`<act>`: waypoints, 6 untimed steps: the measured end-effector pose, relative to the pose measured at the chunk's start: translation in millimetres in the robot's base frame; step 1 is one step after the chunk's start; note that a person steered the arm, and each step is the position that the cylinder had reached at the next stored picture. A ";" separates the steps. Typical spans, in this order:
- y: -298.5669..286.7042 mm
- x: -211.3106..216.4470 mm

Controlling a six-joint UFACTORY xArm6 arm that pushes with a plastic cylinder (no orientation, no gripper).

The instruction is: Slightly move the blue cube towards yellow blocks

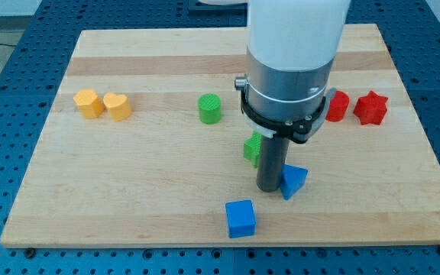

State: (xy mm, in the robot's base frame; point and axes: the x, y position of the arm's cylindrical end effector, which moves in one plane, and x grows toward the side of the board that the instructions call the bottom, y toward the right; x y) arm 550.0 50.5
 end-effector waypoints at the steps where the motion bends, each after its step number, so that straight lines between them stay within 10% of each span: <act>1: 0.7 6.9; 4: 17.2 68.9; 6: -72.0 65.6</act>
